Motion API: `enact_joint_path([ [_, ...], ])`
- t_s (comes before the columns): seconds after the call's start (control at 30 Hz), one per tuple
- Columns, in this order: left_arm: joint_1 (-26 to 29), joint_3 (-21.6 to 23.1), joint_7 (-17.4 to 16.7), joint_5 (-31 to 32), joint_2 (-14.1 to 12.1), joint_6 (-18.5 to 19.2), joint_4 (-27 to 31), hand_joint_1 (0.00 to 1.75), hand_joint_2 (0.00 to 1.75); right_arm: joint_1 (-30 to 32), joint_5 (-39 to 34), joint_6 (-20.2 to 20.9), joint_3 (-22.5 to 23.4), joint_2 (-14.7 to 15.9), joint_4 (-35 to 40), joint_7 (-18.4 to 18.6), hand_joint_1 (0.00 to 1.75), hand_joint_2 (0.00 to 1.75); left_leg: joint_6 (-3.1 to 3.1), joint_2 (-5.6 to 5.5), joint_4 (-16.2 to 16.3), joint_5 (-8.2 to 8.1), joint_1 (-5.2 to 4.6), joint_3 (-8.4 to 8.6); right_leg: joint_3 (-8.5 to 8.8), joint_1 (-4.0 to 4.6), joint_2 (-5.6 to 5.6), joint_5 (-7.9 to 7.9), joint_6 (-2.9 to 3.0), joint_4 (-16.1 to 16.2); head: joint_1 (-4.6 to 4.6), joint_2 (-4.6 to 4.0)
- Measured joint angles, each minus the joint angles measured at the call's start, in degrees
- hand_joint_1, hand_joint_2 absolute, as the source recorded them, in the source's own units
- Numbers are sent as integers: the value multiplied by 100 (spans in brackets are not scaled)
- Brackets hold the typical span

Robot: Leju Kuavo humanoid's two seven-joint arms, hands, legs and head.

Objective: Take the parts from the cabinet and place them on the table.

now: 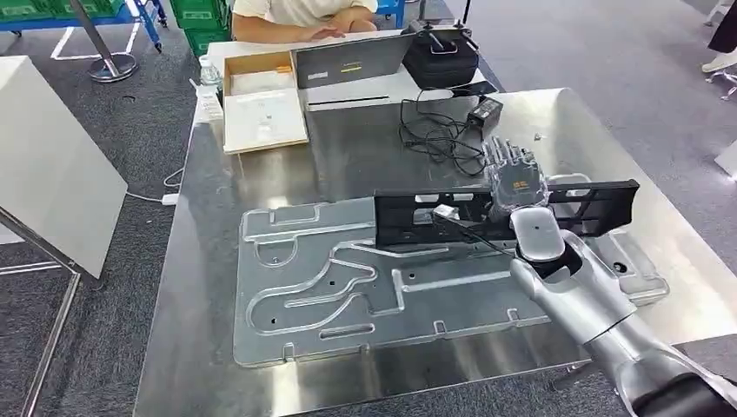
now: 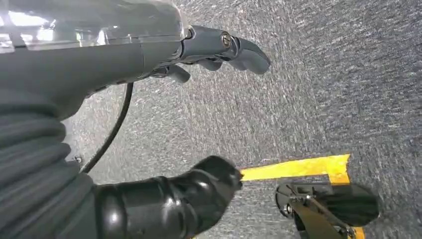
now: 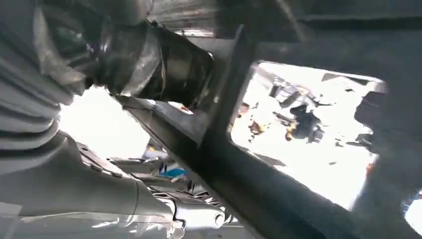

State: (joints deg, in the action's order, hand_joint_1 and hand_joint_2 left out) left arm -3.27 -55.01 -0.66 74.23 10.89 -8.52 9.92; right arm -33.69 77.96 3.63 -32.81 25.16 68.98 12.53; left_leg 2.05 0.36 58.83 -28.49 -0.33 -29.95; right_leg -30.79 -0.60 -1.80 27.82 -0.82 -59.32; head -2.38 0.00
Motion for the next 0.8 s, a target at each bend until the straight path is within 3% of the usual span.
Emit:
enact_joint_path([
  [0.1,15,-7,48,0,2,2,0,0,0,66,39,75,114,70,195,83,0,0,2,-4,1,2,-1,-8,-14,-2,2,1,-2,0,2,0],
  [0.2,20,-9,55,2,0,4,0,0,0,106,-99,280,230,249,396,-62,0,0,2,-7,1,2,-4,-28,-33,-8,5,1,-2,0,2,0],
  [0.3,38,-15,92,-2,0,33,0,0,0,-43,-988,852,391,543,614,-493,0,0,8,-9,1,6,-14,-59,-59,-17,6,-1,-4,0,2,0],
  [0.37,46,-53,161,-65,-9,70,0,0,0,-433,-2442,2079,406,888,730,-783,0,0,23,-10,1,18,-23,-94,-88,-25,7,-8,-13,-2,4,0],
  [0.4,48,-90,212,-112,-18,83,0,0,0,-776,-3468,2858,382,1076,728,-726,0,0,31,-16,2,26,-33,-125,-115,-35,11,-16,-24,-6,0,0],
  [0.47,50,-157,286,-179,-61,127,0,0,0,-1764,-5688,4242,170,1445,627,-299,0,0,58,-18,7,77,-69,-178,-223,-74,11,-44,-50,-32,2,0],
  [0.5,50,-190,304,-186,-74,144,0,0,0,-2312,-6554,4552,15,1622,559,-149,0,0,61,-30,6,94,-86,-230,-273,-91,20,-57,-53,-38,4,0],
  [0.57,57,-243,321,-208,-94,151,0,0,0,-3111,-7457,4441,-263,1902,492,70,0,0,63,-76,5,110,-77,-260,-286,-84,68,-62,-54,-32,2,0],
  [0.7,71,-282,328,-203,-96,153,0,0,0,-3921,-7886,3796,-1269,2308,489,301,0,0,65,-143,4,112,-69,-260,-258,-72,135,-54,-53,-19,2,0],
  [0.8,73,-304,328,-184,-96,153,0,0,0,-4128,-7978,3683,-1741,2454,489,317,0,0,65,-141,3,112,-70,-261,-255,-75,135,-54,-53,-17,2,0],
])
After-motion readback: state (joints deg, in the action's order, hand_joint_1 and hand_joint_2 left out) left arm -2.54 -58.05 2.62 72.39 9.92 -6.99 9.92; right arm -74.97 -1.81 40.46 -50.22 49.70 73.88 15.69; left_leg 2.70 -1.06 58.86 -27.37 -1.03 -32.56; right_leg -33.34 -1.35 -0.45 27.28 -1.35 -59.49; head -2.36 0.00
